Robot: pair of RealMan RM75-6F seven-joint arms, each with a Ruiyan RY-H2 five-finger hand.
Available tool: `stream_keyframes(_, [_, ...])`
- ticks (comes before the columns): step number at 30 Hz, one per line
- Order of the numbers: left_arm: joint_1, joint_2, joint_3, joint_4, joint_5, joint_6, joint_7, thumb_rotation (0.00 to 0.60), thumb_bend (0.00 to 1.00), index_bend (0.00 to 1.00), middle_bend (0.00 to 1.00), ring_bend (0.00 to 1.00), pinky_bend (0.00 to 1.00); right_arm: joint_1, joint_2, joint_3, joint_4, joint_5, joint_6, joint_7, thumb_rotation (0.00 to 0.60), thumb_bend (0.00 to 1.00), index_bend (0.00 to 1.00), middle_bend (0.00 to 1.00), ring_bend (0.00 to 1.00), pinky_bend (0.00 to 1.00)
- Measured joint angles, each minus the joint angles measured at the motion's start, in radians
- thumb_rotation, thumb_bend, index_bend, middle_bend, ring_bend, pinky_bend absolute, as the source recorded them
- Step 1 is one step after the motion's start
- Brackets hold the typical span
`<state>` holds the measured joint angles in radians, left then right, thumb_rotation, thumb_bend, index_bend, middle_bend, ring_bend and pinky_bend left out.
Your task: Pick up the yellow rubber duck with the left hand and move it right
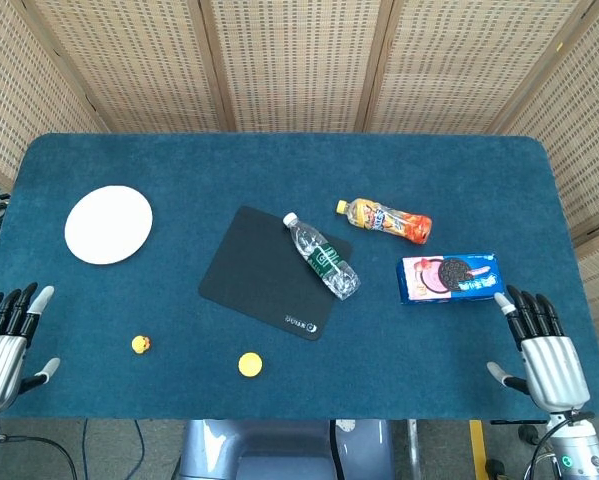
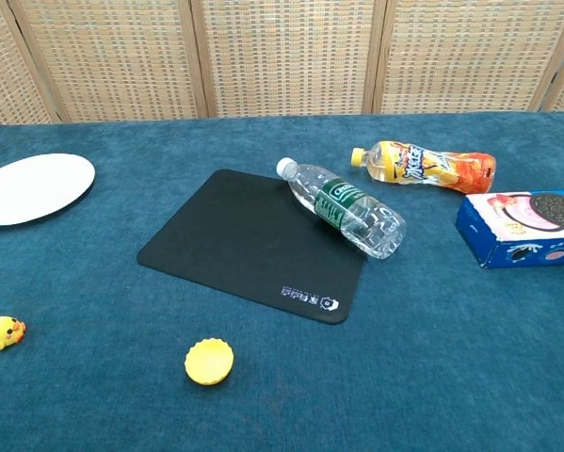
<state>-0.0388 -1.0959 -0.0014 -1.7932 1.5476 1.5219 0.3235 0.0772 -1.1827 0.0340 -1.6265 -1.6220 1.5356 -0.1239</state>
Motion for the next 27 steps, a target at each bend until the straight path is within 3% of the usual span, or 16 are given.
stream_keyframes(18, [-0.020,0.007,0.019,-0.001,0.049,-0.031,-0.042,0.600,0.22,0.00,0.00,0.00,0.00,0.003,-0.001,0.003,0.003,0.012,-0.008,0.003,0.600,0.00,0.02,0.00,0.00,0.01])
stream_keyframes(27, [-0.075,0.023,0.041,0.039,0.073,-0.142,-0.096,0.600,0.23,0.24,0.00,0.00,0.00,0.002,-0.002,0.002,-0.001,0.008,-0.005,-0.005,0.600,0.00,0.03,0.00,0.00,0.01])
